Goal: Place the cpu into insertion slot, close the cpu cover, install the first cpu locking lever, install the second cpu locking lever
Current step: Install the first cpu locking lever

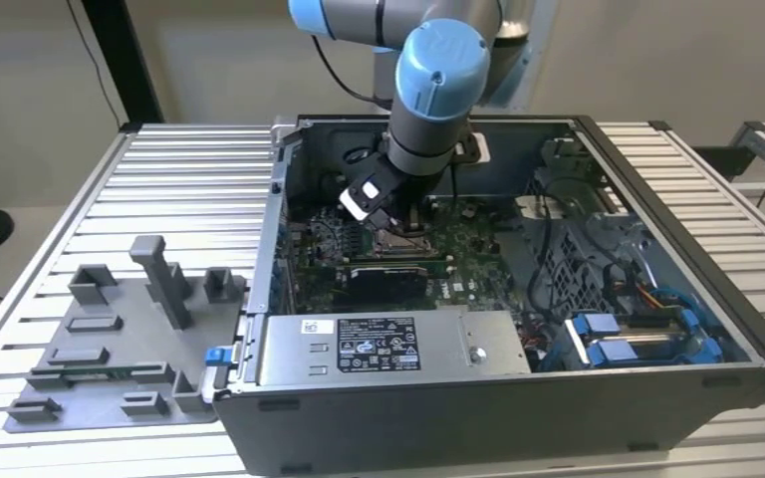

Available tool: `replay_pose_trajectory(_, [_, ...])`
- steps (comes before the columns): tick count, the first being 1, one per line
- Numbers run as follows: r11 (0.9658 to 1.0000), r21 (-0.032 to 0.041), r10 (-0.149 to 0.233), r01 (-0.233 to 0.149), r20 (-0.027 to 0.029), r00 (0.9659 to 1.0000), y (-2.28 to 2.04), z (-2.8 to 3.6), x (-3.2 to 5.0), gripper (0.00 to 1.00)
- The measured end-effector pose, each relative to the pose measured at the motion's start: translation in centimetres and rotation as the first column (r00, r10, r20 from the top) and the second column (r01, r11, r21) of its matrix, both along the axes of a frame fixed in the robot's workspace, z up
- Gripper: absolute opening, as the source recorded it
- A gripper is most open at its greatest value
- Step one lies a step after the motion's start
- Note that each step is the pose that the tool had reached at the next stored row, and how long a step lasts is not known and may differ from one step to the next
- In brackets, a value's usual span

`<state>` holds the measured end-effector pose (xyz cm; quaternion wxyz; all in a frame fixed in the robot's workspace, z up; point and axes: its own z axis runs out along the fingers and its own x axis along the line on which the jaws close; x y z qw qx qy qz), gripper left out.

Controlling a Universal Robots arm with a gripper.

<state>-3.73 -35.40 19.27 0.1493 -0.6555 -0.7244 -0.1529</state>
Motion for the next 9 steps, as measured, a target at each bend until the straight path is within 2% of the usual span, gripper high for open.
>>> replay_pose_trajectory(6, [1.0000,0.0000,0.000,0.000,-0.0002,1.0000,-0.15,-0.36,0.11,0.00])
replay_pose_trajectory(9, [1.0000,-0.0002,0.000,0.000,-0.0004,1.0000,-0.16,-0.24,0.11,0.00])
